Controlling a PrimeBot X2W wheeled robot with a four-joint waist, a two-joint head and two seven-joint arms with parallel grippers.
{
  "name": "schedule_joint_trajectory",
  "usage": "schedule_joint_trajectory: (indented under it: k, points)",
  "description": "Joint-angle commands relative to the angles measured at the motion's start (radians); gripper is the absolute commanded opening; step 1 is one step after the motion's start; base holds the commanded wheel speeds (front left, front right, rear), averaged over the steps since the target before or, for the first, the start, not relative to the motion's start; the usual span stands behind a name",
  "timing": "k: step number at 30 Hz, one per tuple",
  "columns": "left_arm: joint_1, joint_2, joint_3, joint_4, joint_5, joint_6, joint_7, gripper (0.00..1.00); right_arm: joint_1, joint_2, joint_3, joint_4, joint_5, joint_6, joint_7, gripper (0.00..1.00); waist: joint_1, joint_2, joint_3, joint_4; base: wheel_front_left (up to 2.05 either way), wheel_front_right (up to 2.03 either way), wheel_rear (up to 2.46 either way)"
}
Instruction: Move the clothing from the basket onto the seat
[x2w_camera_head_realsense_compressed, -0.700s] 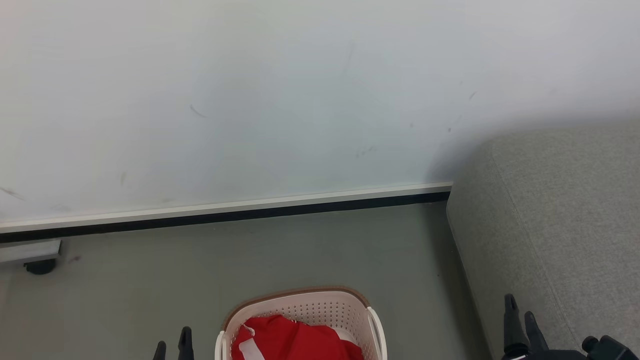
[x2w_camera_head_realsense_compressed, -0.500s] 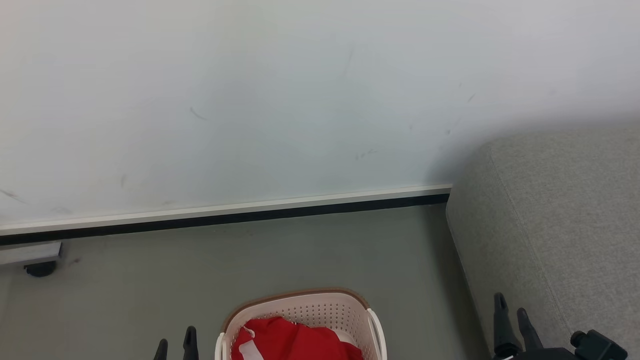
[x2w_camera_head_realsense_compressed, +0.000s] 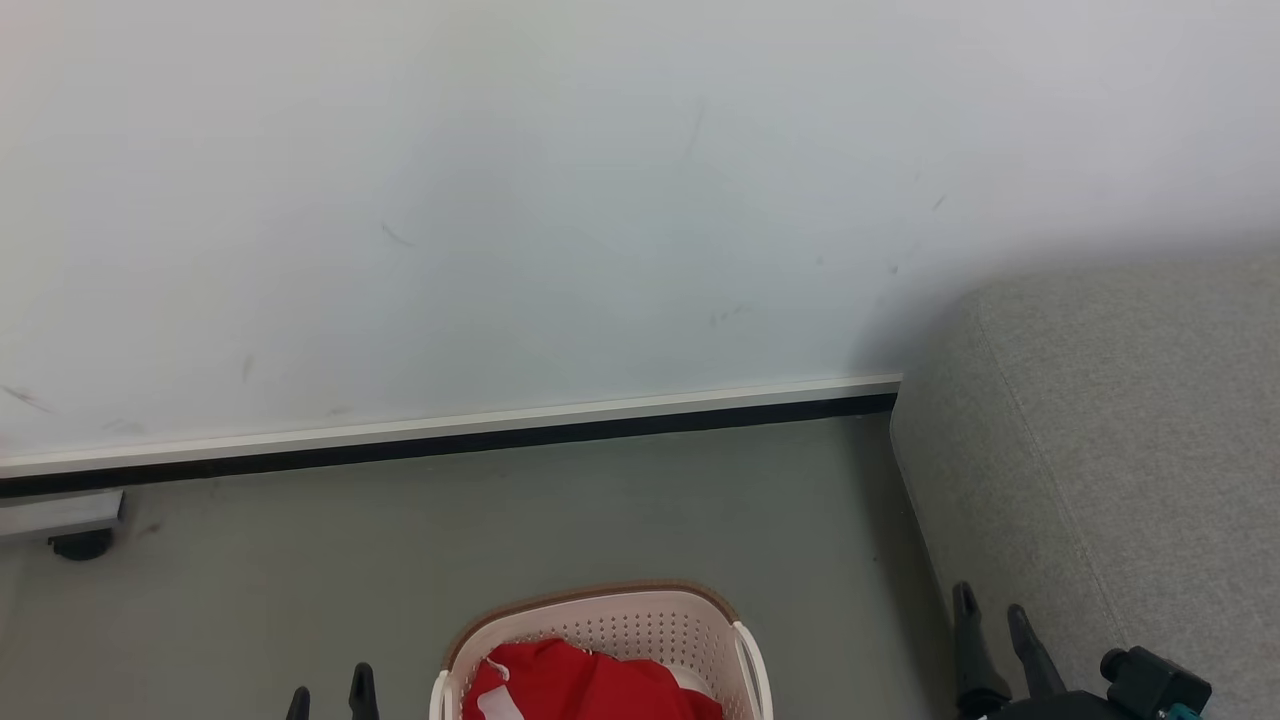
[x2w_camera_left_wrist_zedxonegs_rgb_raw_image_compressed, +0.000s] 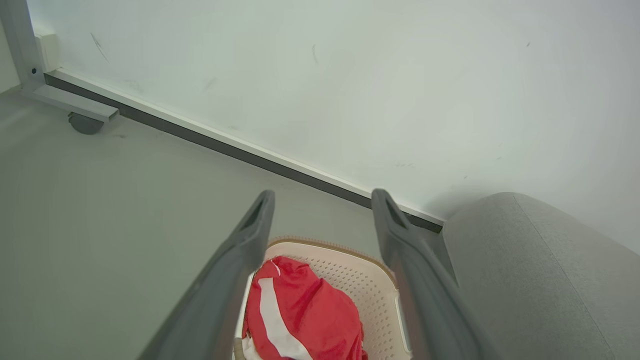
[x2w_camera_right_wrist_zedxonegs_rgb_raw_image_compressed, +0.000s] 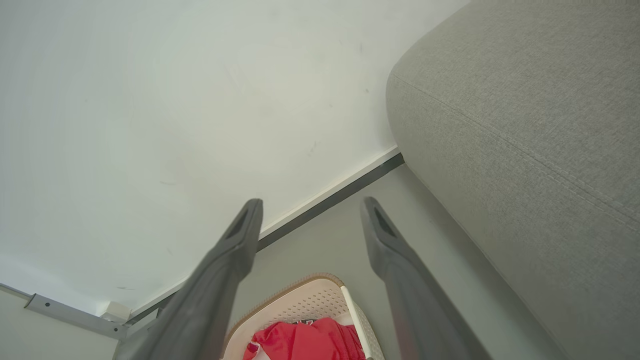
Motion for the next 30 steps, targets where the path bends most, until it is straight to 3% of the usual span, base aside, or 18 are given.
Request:
schedule_joint_trajectory:
  k: [1, 30]
  points:
    - [0.008, 0.006, -0.002, -0.004, 0.031, 0.0, -0.012, 1.0, -0.019, -0.006, 0.009, 0.0, -0.027, 0.0, -0.011, 1.0, 0.0, 0.0, -0.001, 0.0, 0.0, 0.0, 0.0]
    - [0.023, 0.033, -0.004, -0.006, 0.2, -0.019, -0.067, 1.0, -0.017, -0.007, 0.056, 0.03, -0.221, 0.001, -0.078, 1.0, 0.0, 0.0, -0.014, -0.007, 0.0, 0.0, 0.0]
